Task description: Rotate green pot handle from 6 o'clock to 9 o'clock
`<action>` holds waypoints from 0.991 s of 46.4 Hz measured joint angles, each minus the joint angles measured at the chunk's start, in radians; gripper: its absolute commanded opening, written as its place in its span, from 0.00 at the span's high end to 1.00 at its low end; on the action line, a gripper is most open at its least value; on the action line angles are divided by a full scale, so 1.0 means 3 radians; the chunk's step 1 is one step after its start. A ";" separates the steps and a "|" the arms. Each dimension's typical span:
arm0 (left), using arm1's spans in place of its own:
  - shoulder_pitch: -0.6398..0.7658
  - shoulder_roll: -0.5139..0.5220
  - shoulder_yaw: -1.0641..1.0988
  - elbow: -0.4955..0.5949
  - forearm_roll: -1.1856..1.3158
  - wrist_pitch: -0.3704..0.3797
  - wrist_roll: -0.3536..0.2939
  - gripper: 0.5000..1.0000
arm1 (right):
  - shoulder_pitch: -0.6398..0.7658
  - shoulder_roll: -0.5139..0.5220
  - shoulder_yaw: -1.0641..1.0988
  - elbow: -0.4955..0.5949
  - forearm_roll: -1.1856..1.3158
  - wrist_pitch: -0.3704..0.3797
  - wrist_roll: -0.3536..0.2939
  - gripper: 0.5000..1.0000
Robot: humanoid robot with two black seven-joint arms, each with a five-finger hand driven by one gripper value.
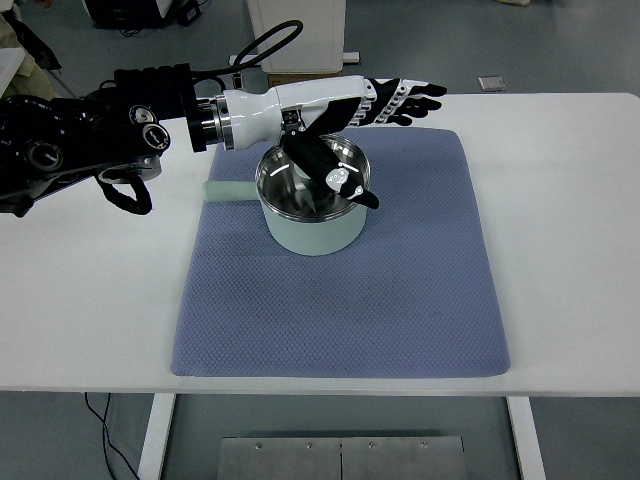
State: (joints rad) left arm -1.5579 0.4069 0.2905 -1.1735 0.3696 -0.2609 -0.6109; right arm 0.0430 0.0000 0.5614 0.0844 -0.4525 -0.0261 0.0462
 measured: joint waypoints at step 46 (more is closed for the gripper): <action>0.0681 0.0002 -0.0250 0.1024 -0.1750 0.0097 0.0000 0.00 | 0.0000 0.0000 0.0000 0.0000 0.0000 0.0000 -0.0001 0.00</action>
State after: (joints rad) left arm -1.3538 0.4074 0.2155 -0.8663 -0.1554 -0.2318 -0.6109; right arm 0.0429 0.0000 0.5614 0.0844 -0.4525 -0.0261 0.0461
